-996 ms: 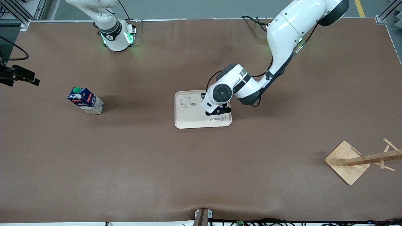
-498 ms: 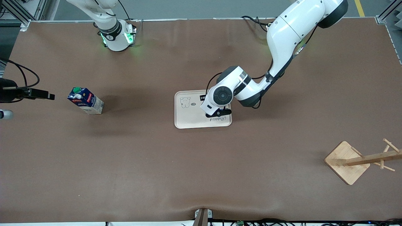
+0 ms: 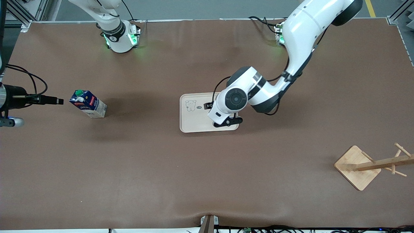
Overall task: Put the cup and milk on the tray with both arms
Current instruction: 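Lower the mug onto the tray while the right gripper reaches the milk, then open the left gripper and withdraw while the right gripper grasps milk, then close the right gripper on the milk carton and lift it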
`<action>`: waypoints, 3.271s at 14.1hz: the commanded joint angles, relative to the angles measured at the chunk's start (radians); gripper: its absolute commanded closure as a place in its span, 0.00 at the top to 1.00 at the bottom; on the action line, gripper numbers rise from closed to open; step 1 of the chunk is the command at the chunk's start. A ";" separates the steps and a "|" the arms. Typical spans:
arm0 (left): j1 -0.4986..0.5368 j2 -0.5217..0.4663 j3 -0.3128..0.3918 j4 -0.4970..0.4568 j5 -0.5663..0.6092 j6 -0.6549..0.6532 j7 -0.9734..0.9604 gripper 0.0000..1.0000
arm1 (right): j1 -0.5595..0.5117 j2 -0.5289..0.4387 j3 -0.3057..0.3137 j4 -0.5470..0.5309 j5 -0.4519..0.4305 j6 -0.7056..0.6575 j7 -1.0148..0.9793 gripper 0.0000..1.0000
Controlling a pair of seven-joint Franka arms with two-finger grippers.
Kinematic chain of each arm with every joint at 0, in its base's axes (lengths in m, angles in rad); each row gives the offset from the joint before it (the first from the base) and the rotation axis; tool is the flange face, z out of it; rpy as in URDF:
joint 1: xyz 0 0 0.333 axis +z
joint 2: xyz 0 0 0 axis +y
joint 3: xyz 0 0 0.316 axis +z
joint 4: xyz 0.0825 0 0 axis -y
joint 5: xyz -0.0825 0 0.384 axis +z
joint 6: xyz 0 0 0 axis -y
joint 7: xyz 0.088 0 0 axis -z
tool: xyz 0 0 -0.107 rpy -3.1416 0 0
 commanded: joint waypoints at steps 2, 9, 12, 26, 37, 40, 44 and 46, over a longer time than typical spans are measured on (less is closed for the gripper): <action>0.129 -0.176 0.000 0.019 0.023 -0.114 0.030 1.00 | 0.052 -0.037 0.014 -0.114 -0.081 -0.004 0.229 1.00; 0.435 -0.376 0.002 0.019 0.024 -0.281 0.396 1.00 | 0.091 -0.167 0.017 -0.401 -0.180 0.234 0.219 1.00; 0.512 -0.437 0.002 0.021 0.110 -0.324 0.502 1.00 | 0.118 -0.234 0.018 -0.567 -0.183 0.394 0.200 1.00; 0.443 -0.706 0.245 -0.074 0.012 -0.389 0.737 1.00 | 0.115 -0.210 0.017 -0.472 -0.283 0.321 0.116 1.00; 0.263 -0.800 0.419 -0.175 0.006 -0.383 0.749 1.00 | 0.063 -0.239 0.015 -0.679 -0.274 0.632 0.208 1.00; 0.263 -0.793 0.413 -0.174 0.012 -0.381 0.751 1.00 | 0.063 -0.256 0.017 -0.692 -0.269 0.614 0.208 0.40; 0.265 -0.793 0.410 -0.177 0.013 -0.383 0.754 1.00 | 0.153 -0.244 0.021 -0.513 -0.239 0.311 0.251 0.00; 0.266 -0.792 0.410 -0.177 0.012 -0.381 0.754 1.00 | 0.241 -0.244 0.023 -0.414 -0.232 0.168 0.312 0.00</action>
